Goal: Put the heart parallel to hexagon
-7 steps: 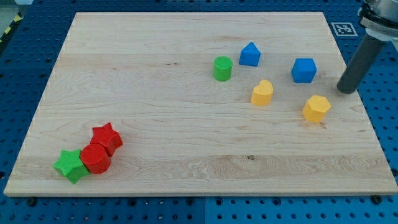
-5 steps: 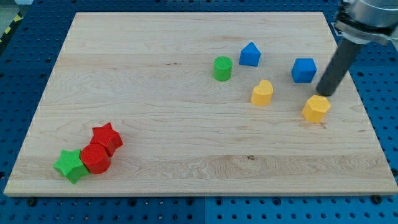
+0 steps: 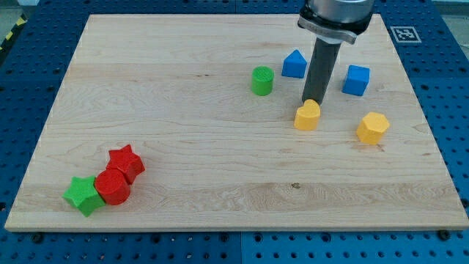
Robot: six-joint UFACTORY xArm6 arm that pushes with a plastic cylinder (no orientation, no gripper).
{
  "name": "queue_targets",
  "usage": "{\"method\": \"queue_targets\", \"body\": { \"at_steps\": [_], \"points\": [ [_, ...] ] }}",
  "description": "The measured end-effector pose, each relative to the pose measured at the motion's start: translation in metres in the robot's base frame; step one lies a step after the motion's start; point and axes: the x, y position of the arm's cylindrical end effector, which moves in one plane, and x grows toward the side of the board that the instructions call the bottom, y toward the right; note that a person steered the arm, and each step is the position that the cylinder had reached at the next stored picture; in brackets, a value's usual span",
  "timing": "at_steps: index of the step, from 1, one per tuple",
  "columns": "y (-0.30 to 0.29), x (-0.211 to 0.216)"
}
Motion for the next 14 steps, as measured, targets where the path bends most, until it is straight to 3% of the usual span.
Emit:
{"method": "queue_targets", "body": {
  "at_steps": [1,2,4,5,6,7,9,14],
  "points": [
    [0.002,0.012],
    [0.015,-0.011],
    [0.090,-0.012],
    [0.137,-0.001],
    [0.179,0.051],
    [0.182,0.097],
    [0.131,0.093],
    [0.098,0.098]
  ]
}}
